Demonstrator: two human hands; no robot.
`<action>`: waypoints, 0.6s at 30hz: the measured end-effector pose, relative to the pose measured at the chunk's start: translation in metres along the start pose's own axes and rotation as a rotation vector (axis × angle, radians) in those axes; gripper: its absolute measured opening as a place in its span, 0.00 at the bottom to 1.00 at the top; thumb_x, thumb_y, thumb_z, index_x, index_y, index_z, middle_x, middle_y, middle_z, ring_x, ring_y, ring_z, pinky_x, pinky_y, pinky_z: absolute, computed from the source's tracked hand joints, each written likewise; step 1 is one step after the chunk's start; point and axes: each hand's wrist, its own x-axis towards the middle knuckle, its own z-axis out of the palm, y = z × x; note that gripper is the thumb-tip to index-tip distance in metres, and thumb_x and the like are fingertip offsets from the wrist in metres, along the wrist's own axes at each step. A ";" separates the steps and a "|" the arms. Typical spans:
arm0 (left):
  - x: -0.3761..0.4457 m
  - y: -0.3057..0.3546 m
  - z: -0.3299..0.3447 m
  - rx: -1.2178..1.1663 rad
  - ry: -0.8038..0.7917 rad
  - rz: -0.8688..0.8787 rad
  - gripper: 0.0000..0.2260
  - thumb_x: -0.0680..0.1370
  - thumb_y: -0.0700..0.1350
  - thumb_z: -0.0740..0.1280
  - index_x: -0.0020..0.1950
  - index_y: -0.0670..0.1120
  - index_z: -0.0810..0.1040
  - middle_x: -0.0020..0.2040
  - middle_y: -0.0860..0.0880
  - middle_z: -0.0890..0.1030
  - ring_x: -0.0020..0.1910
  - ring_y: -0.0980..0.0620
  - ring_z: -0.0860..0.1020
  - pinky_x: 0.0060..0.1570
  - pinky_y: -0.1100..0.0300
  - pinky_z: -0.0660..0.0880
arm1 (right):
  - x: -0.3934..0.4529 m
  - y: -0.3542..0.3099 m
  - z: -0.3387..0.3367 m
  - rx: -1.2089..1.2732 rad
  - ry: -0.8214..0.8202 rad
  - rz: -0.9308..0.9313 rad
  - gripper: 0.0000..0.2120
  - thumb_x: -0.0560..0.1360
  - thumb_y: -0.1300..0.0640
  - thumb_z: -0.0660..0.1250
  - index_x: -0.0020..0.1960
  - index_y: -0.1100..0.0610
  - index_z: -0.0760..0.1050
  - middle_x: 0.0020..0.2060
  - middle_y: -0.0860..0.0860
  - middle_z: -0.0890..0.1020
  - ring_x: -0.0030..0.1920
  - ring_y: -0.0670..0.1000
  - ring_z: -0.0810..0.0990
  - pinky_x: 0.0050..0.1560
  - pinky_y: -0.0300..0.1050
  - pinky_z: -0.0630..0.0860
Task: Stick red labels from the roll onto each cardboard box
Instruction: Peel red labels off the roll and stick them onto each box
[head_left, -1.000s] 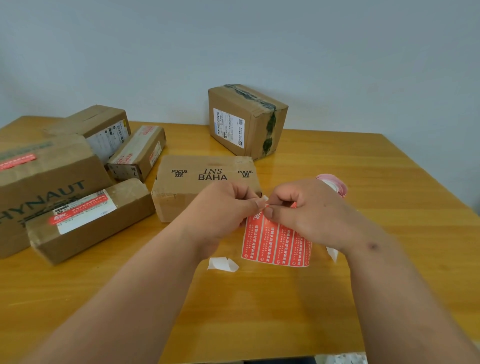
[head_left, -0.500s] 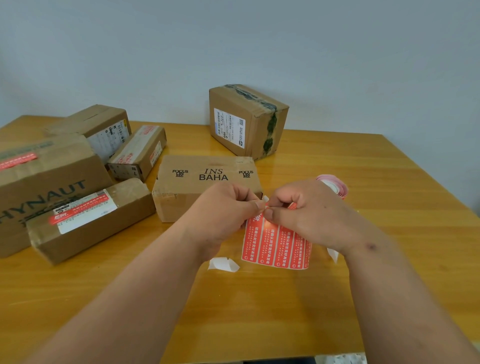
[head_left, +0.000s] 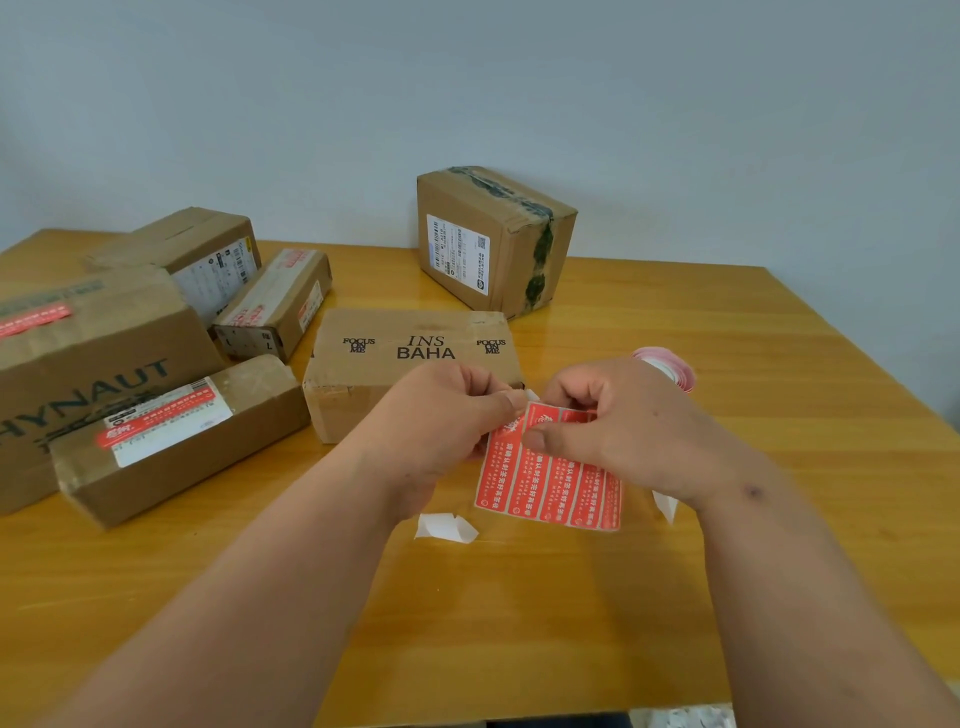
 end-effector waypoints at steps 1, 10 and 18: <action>0.000 0.000 0.000 -0.014 -0.004 -0.001 0.11 0.79 0.47 0.66 0.40 0.42 0.77 0.34 0.48 0.82 0.35 0.54 0.81 0.41 0.60 0.75 | 0.001 0.000 0.000 0.006 0.006 0.007 0.07 0.70 0.48 0.74 0.41 0.50 0.79 0.37 0.45 0.84 0.37 0.42 0.83 0.36 0.36 0.80; -0.004 0.000 -0.006 -0.085 -0.079 -0.012 0.12 0.79 0.48 0.66 0.38 0.44 0.78 0.38 0.46 0.84 0.39 0.52 0.83 0.41 0.60 0.79 | -0.001 -0.001 0.000 0.020 0.015 0.010 0.07 0.71 0.48 0.73 0.41 0.51 0.79 0.37 0.45 0.83 0.38 0.42 0.83 0.37 0.39 0.80; -0.002 -0.005 -0.002 -0.112 -0.054 -0.054 0.11 0.80 0.48 0.65 0.43 0.42 0.77 0.37 0.47 0.84 0.37 0.53 0.82 0.36 0.62 0.77 | -0.002 -0.002 0.002 0.011 0.034 -0.005 0.09 0.71 0.48 0.73 0.37 0.51 0.77 0.37 0.46 0.83 0.39 0.45 0.83 0.40 0.45 0.82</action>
